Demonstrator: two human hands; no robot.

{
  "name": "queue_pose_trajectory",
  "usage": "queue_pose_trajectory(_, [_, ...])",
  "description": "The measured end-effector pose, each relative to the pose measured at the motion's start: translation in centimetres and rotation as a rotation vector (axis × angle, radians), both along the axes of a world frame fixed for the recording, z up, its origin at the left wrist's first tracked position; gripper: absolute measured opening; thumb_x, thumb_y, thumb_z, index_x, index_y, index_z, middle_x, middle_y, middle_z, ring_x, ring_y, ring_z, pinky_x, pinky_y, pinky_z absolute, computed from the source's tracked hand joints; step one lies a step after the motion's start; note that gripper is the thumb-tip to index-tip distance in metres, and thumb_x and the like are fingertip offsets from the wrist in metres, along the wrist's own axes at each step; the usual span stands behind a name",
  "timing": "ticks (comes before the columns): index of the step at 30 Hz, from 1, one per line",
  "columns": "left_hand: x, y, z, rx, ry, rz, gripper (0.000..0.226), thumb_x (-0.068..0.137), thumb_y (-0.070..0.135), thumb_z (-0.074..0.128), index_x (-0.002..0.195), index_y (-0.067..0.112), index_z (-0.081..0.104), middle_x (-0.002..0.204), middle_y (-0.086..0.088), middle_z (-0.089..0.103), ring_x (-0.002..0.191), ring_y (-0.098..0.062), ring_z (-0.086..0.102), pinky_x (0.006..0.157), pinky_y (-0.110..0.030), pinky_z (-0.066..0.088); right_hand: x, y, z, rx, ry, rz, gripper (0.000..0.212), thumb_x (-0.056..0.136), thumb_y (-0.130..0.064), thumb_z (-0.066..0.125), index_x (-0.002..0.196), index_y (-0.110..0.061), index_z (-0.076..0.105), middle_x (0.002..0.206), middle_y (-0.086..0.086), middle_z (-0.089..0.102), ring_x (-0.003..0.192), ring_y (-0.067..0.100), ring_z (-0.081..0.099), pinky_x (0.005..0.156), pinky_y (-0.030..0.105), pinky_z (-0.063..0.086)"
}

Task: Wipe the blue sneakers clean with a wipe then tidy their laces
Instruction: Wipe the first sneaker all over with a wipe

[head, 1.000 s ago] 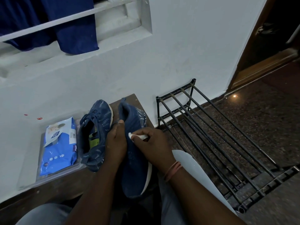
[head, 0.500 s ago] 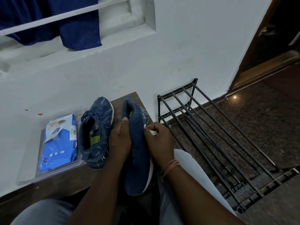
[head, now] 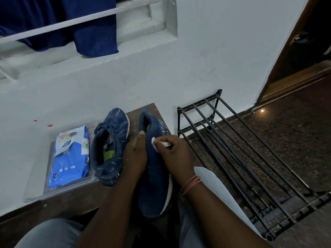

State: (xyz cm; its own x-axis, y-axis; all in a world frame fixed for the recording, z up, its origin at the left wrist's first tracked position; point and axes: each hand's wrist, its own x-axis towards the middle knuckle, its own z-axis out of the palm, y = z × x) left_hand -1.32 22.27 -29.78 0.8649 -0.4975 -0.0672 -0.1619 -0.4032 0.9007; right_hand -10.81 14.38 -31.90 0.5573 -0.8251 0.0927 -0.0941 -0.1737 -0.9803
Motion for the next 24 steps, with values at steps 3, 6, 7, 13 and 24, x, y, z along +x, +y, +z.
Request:
queue_pose_trajectory(3, [-0.3, -0.4, -0.2, 0.017, -0.048, -0.015, 0.048, 0.104, 0.053, 0.036, 0.094, 0.015, 0.066, 0.09, -0.005, 0.07, 0.087, -0.021, 0.067, 0.079, -0.038, 0.05, 0.0, -0.1, -0.2, 0.015, 0.018, -0.116, 0.008, 0.091, -0.029, 0.073, 0.093, -0.023, 0.078, 0.093, -0.012, 0.073, 0.087, 0.0, 0.067, 0.081, 0.029, 0.057])
queue_pose_trajectory(6, [0.0, -0.1, 0.0, 0.001, -0.018, 0.014, 0.045, 0.108, 0.045, 0.037, 0.097, 0.014, 0.067, 0.089, -0.003, 0.071, 0.085, -0.016, 0.068, 0.077, -0.033, 0.05, 0.0, 0.2, 0.3, 0.017, -0.077, 0.103, 0.008, 0.089, -0.021, 0.076, 0.095, -0.019, 0.081, 0.092, -0.007, 0.075, 0.086, 0.004, 0.069, 0.08, 0.025, 0.056])
queue_pose_trajectory(7, [0.1, 0.1, 0.1, 0.0, -0.005, 0.006, 0.044, 0.108, 0.045, 0.037, 0.099, 0.015, 0.068, 0.09, -0.001, 0.072, 0.085, -0.012, 0.068, 0.077, -0.031, 0.05, 0.0, 0.1, 0.3, 0.013, -0.067, 0.119, 0.007, 0.088, -0.022, 0.077, 0.093, -0.019, 0.081, 0.09, -0.008, 0.075, 0.085, 0.005, 0.069, 0.08, 0.027, 0.057])
queue_pose_trajectory(13, [-0.3, -0.4, 0.0, 0.003, -0.026, -0.012, 0.055, 0.098, 0.06, 0.035, 0.096, 0.015, 0.067, 0.089, -0.006, 0.071, 0.086, -0.022, 0.068, 0.085, -0.046, 0.054, 0.2, 0.3, 0.1, -0.044, -0.024, -0.08, 0.009, 0.092, -0.025, 0.072, 0.097, -0.022, 0.078, 0.092, -0.011, 0.071, 0.087, 0.002, 0.066, 0.081, 0.032, 0.057])
queue_pose_trajectory(24, [0.1, 0.2, 0.2, -0.03, 0.091, 0.032, 0.047, 0.104, 0.053, 0.04, 0.104, 0.019, 0.073, 0.095, -0.002, 0.076, 0.092, -0.019, 0.071, 0.094, -0.048, 0.055, -0.5, 0.3, 0.9, -0.121, -0.041, 0.14, 0.005, 0.088, -0.02, 0.076, 0.089, -0.018, 0.08, 0.085, -0.008, 0.072, 0.081, 0.006, 0.066, 0.077, 0.031, 0.057])
